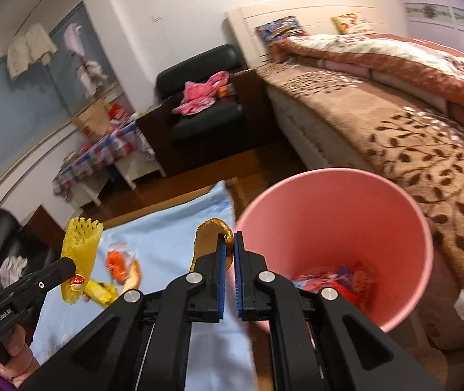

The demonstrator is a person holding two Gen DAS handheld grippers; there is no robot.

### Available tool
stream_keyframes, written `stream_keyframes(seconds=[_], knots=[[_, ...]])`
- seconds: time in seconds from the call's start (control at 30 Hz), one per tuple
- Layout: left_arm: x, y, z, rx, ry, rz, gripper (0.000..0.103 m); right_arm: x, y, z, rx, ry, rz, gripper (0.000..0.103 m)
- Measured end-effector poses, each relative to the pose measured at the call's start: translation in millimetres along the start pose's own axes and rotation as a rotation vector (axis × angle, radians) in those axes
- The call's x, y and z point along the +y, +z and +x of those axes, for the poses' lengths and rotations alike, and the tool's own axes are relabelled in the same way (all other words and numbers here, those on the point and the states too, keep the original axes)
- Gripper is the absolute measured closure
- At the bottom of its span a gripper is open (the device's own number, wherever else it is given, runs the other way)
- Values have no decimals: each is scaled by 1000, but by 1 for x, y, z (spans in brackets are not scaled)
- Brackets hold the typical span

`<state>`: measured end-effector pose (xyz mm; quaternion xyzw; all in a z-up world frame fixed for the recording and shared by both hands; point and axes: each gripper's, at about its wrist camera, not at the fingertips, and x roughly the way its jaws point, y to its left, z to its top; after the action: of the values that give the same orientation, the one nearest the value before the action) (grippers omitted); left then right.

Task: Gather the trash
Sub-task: 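Carry the yellow net over the bucket with the left tool while the right carries the crust, then open the left tool to drop the yellow net while the right tool drops the crust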

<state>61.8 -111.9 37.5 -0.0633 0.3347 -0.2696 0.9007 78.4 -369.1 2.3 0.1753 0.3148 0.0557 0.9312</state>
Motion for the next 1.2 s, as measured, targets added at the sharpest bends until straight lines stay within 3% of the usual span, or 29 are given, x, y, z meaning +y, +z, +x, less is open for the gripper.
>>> stream_keyframes(seconds=[0.33,0.6,0.9,1.2], knots=[[-55,17,48,48,-102,52,94,-50,2,-19,-68,-125,41,99],[-82,12,91,127,-153,59,94,-79,-9,-19,-58,-181,52,99],[-97,-4,122,204,-146,65,94,-98,-19,-14,-34,-191,73,99],[-98,-9,132,219,-130,51,93,-105,-22,-10,-19,-204,71,98]])
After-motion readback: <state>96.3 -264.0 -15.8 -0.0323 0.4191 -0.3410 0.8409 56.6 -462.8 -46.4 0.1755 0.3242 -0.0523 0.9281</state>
